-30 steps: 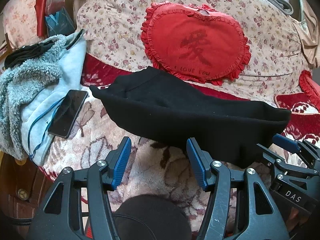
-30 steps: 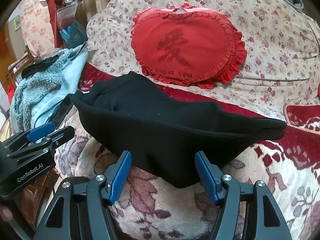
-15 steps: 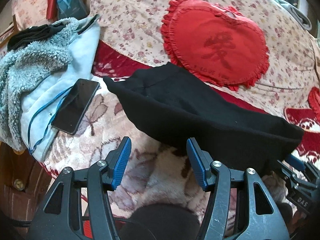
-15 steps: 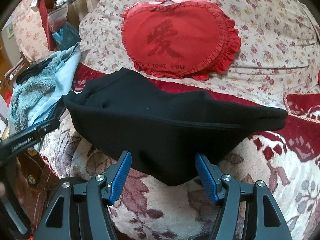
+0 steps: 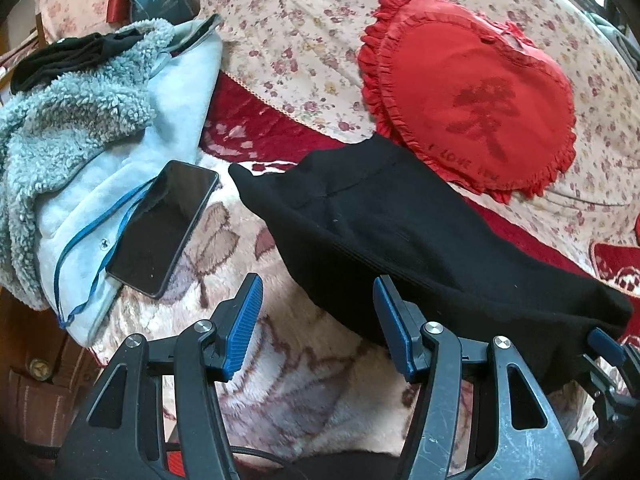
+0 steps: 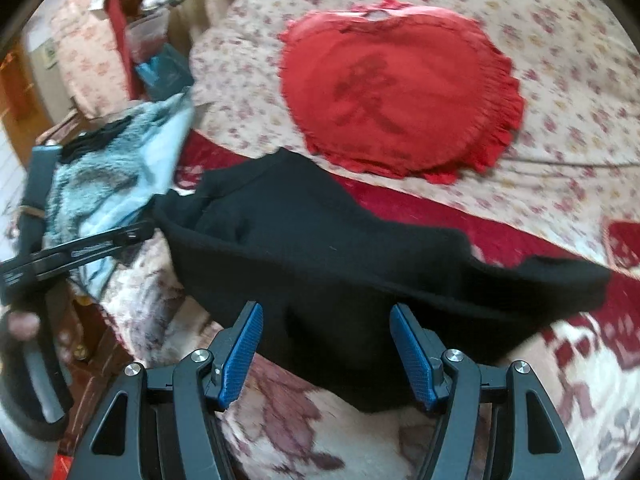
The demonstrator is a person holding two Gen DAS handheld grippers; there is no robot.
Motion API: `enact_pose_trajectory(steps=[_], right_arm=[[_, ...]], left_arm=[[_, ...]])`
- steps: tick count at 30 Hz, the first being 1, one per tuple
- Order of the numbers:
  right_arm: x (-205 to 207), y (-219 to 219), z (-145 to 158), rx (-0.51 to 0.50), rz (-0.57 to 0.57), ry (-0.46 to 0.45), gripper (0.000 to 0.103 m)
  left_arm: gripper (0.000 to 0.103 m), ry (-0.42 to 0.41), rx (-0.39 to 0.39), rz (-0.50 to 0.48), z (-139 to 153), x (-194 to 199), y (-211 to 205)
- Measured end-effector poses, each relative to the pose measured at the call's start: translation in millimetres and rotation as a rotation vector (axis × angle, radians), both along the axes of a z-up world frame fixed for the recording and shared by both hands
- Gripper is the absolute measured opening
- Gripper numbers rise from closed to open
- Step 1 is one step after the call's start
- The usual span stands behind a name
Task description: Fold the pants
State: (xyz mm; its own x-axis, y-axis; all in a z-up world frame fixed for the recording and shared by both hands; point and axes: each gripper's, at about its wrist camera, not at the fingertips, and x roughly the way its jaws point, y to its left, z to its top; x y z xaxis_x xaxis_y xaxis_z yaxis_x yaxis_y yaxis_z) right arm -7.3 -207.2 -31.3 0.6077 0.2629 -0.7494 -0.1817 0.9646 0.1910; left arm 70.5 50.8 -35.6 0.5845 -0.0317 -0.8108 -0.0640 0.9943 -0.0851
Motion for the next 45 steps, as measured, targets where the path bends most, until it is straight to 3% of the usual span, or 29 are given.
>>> enact_pose_trajectory(steps=[9,20,29,33,45], right_arm=[[27.5,47.7,-8.0,-0.049,0.149,0.001,0.064],[34.8,60.6,-11.6,-0.042,0.175,0.011,0.064],[57.4,80.0,-17.3,-0.056,0.263,0.006,0.064],[65.1,102.6,-29.4,-0.136,0.348,0.023,0.064],[89.4,126.5,-39.3,-0.137,0.422,0.031,0.064]], left_arm=[[0.057,0.028,-0.007,0.011,-9.3,20.4,10.2],[0.057,0.052,-0.008,0.010,-17.9,28.7,12.8],[0.057,0.081,-0.084,0.040,-25.4,55.4,29.8],[0.057,0.120,-0.111,0.073,-33.0,63.5,41.2],[0.057,0.061,-0.192,0.136,-19.6,65.8,74.9]])
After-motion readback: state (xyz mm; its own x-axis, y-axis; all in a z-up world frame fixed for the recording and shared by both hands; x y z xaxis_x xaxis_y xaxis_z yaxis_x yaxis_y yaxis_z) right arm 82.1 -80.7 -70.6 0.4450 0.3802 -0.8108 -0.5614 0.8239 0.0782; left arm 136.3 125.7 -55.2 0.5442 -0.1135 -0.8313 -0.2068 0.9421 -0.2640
